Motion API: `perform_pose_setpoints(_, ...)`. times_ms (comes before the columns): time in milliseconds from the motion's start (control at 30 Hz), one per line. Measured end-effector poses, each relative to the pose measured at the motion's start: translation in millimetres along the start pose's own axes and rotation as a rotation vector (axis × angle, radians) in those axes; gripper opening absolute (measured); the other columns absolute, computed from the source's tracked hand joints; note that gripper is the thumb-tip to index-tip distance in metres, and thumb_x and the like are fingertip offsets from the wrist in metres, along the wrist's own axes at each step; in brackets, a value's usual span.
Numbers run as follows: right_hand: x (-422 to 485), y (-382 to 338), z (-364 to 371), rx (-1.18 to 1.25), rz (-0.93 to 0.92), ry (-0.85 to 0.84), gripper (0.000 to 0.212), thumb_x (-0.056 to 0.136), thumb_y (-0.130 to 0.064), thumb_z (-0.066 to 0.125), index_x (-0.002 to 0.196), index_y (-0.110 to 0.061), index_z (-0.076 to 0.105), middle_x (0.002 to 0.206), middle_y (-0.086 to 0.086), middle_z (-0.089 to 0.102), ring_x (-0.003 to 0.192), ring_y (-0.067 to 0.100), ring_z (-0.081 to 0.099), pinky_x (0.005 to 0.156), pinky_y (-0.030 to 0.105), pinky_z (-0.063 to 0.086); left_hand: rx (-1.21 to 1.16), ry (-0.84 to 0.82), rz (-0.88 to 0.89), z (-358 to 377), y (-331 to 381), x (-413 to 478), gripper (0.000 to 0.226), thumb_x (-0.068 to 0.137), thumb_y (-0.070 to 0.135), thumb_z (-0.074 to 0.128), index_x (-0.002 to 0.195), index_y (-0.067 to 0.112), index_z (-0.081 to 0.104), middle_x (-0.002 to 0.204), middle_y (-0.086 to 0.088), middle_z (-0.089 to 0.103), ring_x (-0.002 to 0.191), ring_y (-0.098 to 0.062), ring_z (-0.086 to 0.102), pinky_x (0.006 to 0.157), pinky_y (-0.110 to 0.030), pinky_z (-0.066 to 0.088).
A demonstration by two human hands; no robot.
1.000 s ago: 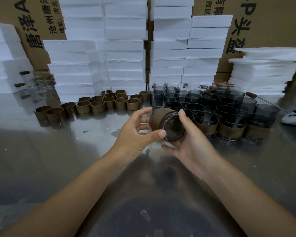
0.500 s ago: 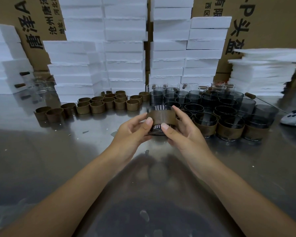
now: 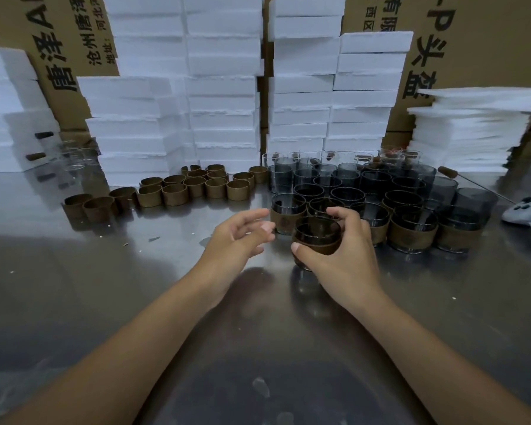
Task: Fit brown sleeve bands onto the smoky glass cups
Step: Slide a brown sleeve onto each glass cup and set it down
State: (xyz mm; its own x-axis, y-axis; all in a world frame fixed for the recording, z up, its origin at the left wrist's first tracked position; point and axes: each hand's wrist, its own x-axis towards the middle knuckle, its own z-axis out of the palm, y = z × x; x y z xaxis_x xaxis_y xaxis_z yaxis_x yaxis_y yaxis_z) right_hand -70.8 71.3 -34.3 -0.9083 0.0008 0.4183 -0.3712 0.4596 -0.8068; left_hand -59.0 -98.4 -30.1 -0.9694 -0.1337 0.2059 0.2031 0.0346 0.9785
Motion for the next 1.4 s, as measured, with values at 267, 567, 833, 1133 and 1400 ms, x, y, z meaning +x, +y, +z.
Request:
perform_pose_setpoints(267, 1, 8, -4, -0.186, -0.043, 0.026, 0.072, 0.073, -0.034, 0.079, 0.132, -0.022, 0.04, 0.122, -0.004, 0.04, 0.11, 0.012, 0.045, 0.083, 0.02, 0.036, -0.002, 0.073, -0.029, -5, 0, 3, 0.017, 0.092, 0.013, 0.059, 0.1, 0.028, 0.064, 0.082, 0.009, 0.072, 0.08, -0.006, 0.07, 0.074, -0.023, 0.05)
perform_pose_setpoints(567, 4, 4, 4, -0.636, -0.074, -0.125, 0.071, 0.097, -0.052, 0.037, 0.153, -0.019, 0.01, 0.162, -0.003, 0.002, 0.148, 0.015, -0.01, 0.118, 0.046, -0.001, -0.011, 0.085, -0.034, -7, 3, 3, 0.018, 0.092, 0.011, 0.058, 0.098, 0.027, 0.064, 0.089, 0.003, 0.07, 0.078, -0.007, 0.068, 0.076, -0.024, 0.051)
perform_pose_setpoints(833, 24, 3, 18, -0.769, -0.062, -0.177, 0.072, 0.099, -0.053, 0.028, 0.154, -0.014, -0.001, 0.162, 0.002, -0.008, 0.147, 0.019, -0.019, 0.115, 0.052, -0.01, -0.006, 0.06, -0.038, -6, 4, 2, 0.016, 0.092, 0.013, 0.059, 0.1, 0.026, 0.065, 0.089, 0.004, 0.07, 0.081, -0.007, 0.069, 0.078, -0.025, 0.053)
perform_pose_setpoints(1133, 56, 3, 29, -1.052, -0.131, -0.207, 0.075, 0.098, -0.056, 0.019, 0.153, -0.007, 0.002, 0.162, 0.009, -0.003, 0.145, 0.027, -0.024, 0.11, 0.058, -0.017, 0.05, 0.219, -0.057, -8, -4, 14, 0.017, 0.089, 0.006, 0.058, 0.089, 0.021, 0.066, 0.079, -0.001, 0.067, 0.074, -0.013, 0.064, 0.071, -0.028, 0.048)
perform_pose_setpoints(1400, 90, 12, 17, -0.91, -0.162, -0.256, 0.074, 0.095, -0.063, 0.014, 0.153, -0.016, 0.011, 0.162, 0.006, 0.01, 0.149, 0.023, -0.005, 0.113, 0.057, -0.011, 0.086, 0.23, -0.037, -8, -10, 23, 0.019, 0.089, 0.002, 0.057, 0.088, 0.018, 0.067, 0.075, -0.001, 0.066, 0.067, -0.008, 0.064, 0.067, -0.026, 0.048)
